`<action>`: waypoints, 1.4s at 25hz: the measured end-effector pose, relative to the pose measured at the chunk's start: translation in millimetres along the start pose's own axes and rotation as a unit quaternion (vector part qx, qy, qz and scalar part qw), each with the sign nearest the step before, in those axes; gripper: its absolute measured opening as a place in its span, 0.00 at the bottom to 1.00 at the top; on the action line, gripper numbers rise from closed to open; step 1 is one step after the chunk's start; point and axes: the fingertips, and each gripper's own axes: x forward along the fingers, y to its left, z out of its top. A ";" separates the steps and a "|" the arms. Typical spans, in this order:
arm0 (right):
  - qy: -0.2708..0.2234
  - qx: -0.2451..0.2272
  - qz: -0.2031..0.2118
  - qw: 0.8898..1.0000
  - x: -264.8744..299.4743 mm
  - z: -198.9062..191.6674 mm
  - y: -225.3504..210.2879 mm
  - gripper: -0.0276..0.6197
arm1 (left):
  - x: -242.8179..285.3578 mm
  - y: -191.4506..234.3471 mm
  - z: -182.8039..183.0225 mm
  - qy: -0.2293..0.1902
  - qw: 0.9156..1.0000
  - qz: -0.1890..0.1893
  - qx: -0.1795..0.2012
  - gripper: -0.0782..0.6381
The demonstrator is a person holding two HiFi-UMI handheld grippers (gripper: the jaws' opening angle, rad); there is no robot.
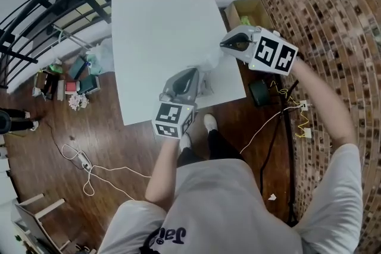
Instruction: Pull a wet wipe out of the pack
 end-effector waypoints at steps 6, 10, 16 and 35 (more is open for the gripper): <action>0.015 0.031 -0.024 0.999 -7.8 -36.5 -9.0 0.04 | 23.3 -19.7 1.9 0.004 1.000 -0.023 0.009 0.13; 0.032 0.052 -0.026 0.998 1.8 -69.7 -8.9 0.04 | 40.5 -28.5 -5.6 0.013 0.999 -0.033 0.009 0.13; 0.061 0.078 -0.013 0.995 30.1 -126.6 4.0 0.04 | 63.9 -40.3 -31.1 0.039 0.998 -0.045 0.000 0.13; 0.117 0.175 0.040 0.977 154.6 -241.6 57.6 0.05 | 52.4 -26.0 -81.3 0.079 0.996 -0.027 -0.035 0.13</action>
